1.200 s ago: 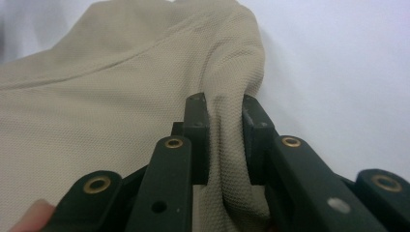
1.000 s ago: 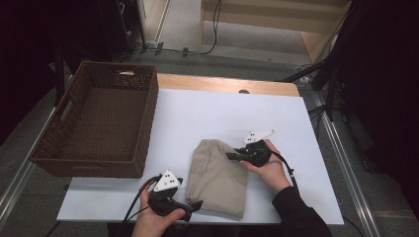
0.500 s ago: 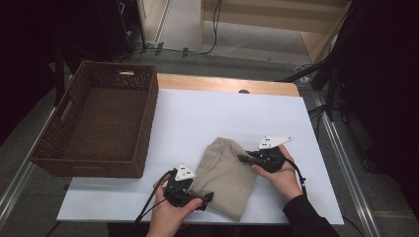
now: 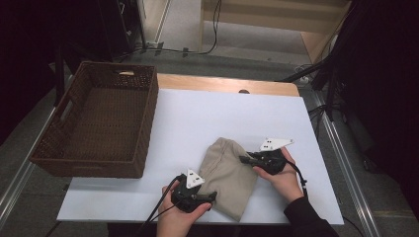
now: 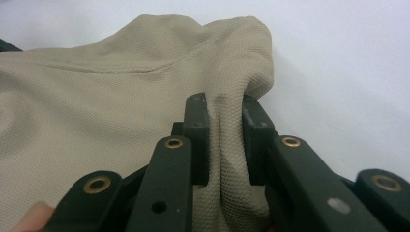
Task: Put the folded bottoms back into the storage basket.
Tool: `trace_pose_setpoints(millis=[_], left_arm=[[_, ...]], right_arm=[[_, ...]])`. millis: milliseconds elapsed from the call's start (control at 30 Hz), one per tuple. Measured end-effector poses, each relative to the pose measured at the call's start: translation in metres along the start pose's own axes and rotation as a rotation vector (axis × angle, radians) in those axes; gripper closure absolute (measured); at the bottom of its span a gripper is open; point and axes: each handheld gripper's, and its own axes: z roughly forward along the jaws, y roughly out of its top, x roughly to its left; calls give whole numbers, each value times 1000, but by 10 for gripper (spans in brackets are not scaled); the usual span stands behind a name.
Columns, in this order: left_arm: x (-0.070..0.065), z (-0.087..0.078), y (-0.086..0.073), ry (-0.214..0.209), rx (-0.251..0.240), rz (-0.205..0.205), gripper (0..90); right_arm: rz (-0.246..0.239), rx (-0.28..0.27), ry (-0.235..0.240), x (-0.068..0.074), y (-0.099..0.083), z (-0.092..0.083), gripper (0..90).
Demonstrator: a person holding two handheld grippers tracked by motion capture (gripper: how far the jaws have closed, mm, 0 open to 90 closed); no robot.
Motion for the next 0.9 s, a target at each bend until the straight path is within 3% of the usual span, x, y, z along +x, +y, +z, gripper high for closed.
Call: trace_pose_setpoints(millis=[67, 167, 200, 233, 267, 567, 700, 900], left_arm=[[-3, 0, 0, 14, 5, -9, 377], [-5, 1, 1, -1, 7, -19, 434], [-6, 1, 0, -15, 0, -26, 526], [-7, 2, -1, -28, -1, -24, 526], [-9, 2, -2, -31, -7, -20, 582], [-14, 4, -10, -38, -61, -5, 637], [-18, 3, -16, -23, -107, 27, 680], [-13, -1, -19, -56, -142, 28, 699]], right_arm=[[-4, 0, 1, 0, 0, 0, 749], [-9, 0, 1, 1, 0, 0, 749], [-10, -2, -1, 1, 0, 0, 749], [-10, -2, -1, 1, 0, 0, 749], [-16, -7, 2, 2, 1, 0, 749], [-23, -9, 0, 4, 2, 1, 749], [-22, -14, -1, 6, 6, 2, 749], [-21, -19, 20, 6, 12, 4, 750]])
